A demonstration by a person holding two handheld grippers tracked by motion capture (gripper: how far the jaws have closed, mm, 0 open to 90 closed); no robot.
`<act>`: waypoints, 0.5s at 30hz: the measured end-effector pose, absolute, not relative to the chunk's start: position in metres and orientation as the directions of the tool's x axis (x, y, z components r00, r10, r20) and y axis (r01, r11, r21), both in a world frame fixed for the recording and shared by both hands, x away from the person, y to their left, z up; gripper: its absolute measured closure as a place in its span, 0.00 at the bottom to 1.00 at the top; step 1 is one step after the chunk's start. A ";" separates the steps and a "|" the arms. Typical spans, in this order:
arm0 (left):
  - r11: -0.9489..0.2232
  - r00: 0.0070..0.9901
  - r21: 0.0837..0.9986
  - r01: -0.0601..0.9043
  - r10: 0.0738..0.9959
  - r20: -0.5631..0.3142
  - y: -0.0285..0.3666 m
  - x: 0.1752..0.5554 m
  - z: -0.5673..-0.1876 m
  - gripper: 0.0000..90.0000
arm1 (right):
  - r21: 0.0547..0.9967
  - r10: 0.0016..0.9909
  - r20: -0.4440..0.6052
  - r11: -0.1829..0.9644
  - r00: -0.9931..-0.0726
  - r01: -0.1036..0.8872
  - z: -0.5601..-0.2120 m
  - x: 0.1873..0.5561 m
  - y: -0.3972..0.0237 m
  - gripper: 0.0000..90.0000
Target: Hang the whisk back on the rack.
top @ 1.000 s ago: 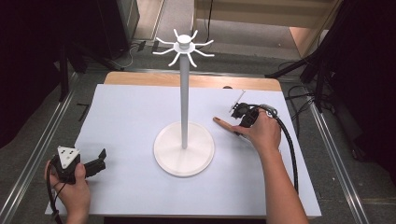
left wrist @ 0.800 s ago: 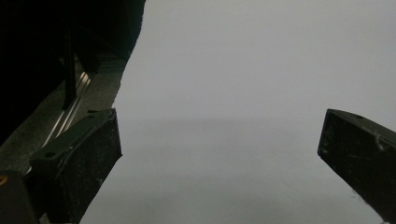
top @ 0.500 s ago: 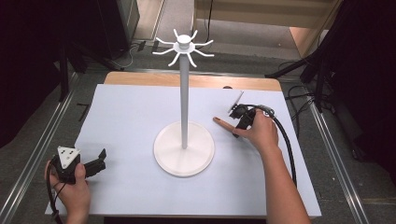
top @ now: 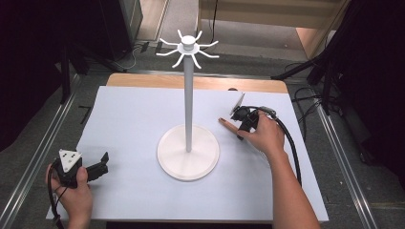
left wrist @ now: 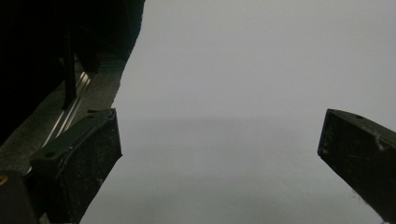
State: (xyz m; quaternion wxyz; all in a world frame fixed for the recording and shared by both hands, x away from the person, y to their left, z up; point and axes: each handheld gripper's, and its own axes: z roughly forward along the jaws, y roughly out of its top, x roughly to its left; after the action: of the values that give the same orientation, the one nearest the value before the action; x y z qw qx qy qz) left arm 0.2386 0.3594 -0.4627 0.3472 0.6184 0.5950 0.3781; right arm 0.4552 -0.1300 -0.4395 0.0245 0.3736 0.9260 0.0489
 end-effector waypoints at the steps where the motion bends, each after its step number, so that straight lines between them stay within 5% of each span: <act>1: -0.051 0.007 0.879 0.473 0.998 0.054 0.359 0.239 -0.463 0.00 | 0.140 0.698 -0.002 0.709 -0.716 0.691 -0.438 0.454 -0.132 0.78; 15: -0.051 0.006 0.879 0.473 0.998 0.055 0.359 0.239 -0.463 0.00 | 0.437 0.698 -0.009 0.647 -0.716 0.625 -0.401 0.425 -0.149 0.78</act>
State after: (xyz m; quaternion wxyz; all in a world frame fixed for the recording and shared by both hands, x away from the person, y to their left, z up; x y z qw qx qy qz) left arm 0.2387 0.3592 -0.4627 0.3472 0.6186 0.5948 0.3781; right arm 0.4251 -0.1493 -0.4011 0.0887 0.3663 0.9030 0.2061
